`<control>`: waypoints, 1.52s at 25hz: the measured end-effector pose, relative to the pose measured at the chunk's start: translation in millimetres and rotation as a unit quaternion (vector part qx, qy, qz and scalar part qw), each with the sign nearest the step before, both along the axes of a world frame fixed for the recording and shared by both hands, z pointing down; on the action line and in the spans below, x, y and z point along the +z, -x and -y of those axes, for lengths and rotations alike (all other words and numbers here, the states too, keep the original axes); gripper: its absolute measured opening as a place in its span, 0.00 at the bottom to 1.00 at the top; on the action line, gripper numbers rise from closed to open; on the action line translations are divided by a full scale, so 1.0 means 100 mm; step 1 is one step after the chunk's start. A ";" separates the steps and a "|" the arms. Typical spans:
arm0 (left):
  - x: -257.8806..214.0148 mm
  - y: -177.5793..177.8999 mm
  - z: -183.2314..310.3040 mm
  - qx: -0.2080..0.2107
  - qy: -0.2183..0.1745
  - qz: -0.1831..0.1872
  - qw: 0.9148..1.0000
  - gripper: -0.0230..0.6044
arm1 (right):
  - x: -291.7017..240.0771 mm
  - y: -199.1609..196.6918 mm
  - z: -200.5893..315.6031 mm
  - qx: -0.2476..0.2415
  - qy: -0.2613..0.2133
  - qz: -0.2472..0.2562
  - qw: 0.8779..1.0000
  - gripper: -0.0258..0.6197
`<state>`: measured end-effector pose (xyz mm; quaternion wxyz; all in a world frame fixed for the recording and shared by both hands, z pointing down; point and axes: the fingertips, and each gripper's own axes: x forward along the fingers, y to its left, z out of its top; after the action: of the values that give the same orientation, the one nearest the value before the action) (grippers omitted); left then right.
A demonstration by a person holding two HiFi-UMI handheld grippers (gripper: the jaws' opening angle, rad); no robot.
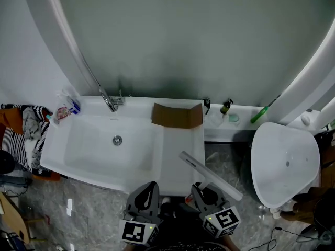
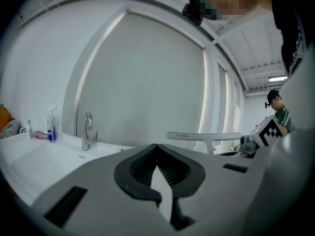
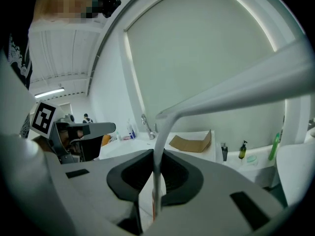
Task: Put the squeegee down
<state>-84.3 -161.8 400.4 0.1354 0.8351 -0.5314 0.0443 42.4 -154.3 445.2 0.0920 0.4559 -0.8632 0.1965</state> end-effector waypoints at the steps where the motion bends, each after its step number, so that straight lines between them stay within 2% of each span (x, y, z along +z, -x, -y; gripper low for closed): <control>1: -0.02 -0.03 0.05 -0.002 -0.003 0.000 1.000 0.04 | -0.02 -0.04 0.07 -0.001 -0.004 0.000 1.000 0.12; 7: -0.07 -0.22 0.34 -0.016 -0.018 -0.002 1.000 0.04 | -0.06 -0.26 0.45 -0.008 -0.017 0.005 1.000 0.12; 11: 0.01 -0.27 0.39 -0.027 -0.023 0.005 0.999 0.04 | -0.02 -0.33 0.51 -0.020 -0.011 0.012 1.000 0.12; 18: 0.09 -0.32 0.46 -0.026 0.001 0.006 1.000 0.04 | -0.04 -0.31 0.61 -0.018 -0.007 0.028 0.999 0.12; 22: -0.02 -0.26 0.58 -0.025 -0.011 0.014 1.000 0.04 | -0.07 -0.27 0.68 -0.011 -0.003 0.038 0.999 0.12; 32: -0.07 -0.07 0.85 -0.025 -0.021 0.025 0.999 0.04 | 0.26 0.00 1.01 -0.017 0.071 0.098 0.993 0.12; 38: -0.15 0.05 1.00 -0.041 -0.028 0.025 0.998 0.04 | 0.52 0.05 1.34 -0.019 0.102 0.100 0.990 0.12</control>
<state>-89.6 -261.7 385.5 0.1002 0.8147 -0.5694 0.0441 37.8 -287.9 496.7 0.0550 0.4059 -0.8521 0.3258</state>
